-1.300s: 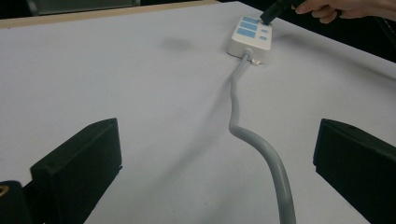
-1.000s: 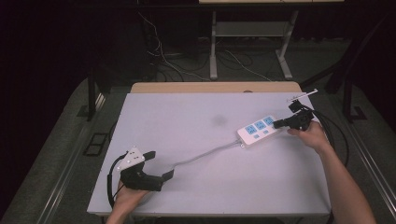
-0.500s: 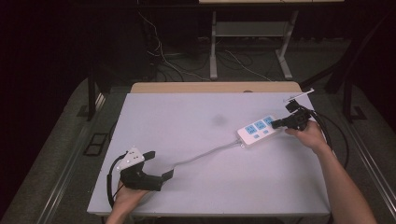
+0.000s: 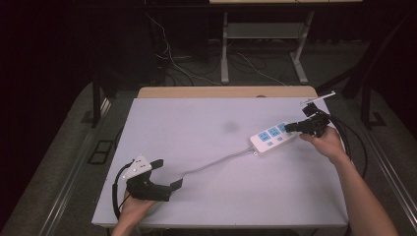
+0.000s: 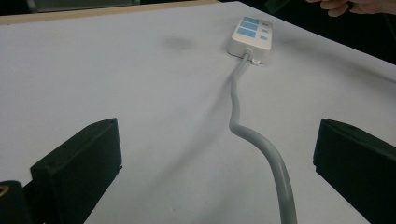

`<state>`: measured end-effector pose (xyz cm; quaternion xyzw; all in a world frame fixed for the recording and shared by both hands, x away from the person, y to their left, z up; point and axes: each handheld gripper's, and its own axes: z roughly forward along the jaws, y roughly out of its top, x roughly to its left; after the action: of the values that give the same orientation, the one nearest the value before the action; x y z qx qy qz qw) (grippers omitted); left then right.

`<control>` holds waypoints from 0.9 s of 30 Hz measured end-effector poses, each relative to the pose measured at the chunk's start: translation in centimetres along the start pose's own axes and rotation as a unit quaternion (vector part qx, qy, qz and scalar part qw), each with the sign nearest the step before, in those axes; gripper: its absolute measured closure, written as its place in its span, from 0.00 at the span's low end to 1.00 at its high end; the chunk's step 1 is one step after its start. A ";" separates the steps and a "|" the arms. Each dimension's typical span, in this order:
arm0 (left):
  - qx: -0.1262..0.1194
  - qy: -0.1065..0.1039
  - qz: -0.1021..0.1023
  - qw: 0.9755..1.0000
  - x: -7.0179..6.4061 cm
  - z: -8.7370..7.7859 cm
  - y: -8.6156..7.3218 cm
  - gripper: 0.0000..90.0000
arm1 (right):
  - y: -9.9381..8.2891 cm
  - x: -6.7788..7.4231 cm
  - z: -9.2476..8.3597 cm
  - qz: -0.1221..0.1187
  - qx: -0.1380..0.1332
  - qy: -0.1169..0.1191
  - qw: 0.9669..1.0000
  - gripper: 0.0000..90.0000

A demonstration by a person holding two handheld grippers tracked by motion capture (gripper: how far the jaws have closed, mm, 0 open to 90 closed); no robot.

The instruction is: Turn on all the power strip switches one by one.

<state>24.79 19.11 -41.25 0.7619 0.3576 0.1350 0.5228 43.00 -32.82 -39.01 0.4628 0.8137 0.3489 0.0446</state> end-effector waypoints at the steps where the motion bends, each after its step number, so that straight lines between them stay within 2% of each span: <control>1: -0.001 0.000 0.000 1.000 0.0 0.0 0.0 0.00 | 0.0 0.3 -0.3 0.001 -0.003 -0.001 1.000 0.87; 8: -0.003 -0.003 -0.001 1.000 -0.2 0.0 0.0 0.00 | -0.3 1.9 -2.1 0.005 -0.036 0.001 0.999 0.77; 13: -0.004 -0.004 -0.001 1.000 -0.2 0.0 0.1 0.00 | -1.0 2.8 -3.1 0.012 -0.058 -0.002 0.998 0.62; 17: -0.006 -0.006 -0.001 1.000 -0.3 0.0 0.1 0.00 | -1.8 3.3 -3.6 0.026 -0.079 0.004 0.997 0.43; 21: -0.007 -0.006 -0.001 1.000 -0.3 -0.1 0.1 0.00 | -2.6 4.1 -4.0 0.032 -0.092 -0.007 0.995 0.14; 22: -0.007 -0.006 0.000 1.000 -0.4 -0.1 0.1 0.00 | -2.9 4.3 -4.2 0.035 -0.093 -0.009 0.995 0.10; 23: -0.007 -0.006 0.000 1.000 -0.4 -0.1 0.1 0.00 | -3.1 4.5 -4.3 0.036 -0.091 -0.004 0.995 0.02; 27: -0.008 -0.005 0.000 1.000 -0.4 -0.1 0.1 0.00 | -4.6 5.4 -4.7 0.035 -0.110 0.010 0.993 0.00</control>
<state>24.52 18.85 -41.03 0.7585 0.3538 0.1338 0.5306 34.76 -32.53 -36.92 0.4800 0.7538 0.4425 0.0744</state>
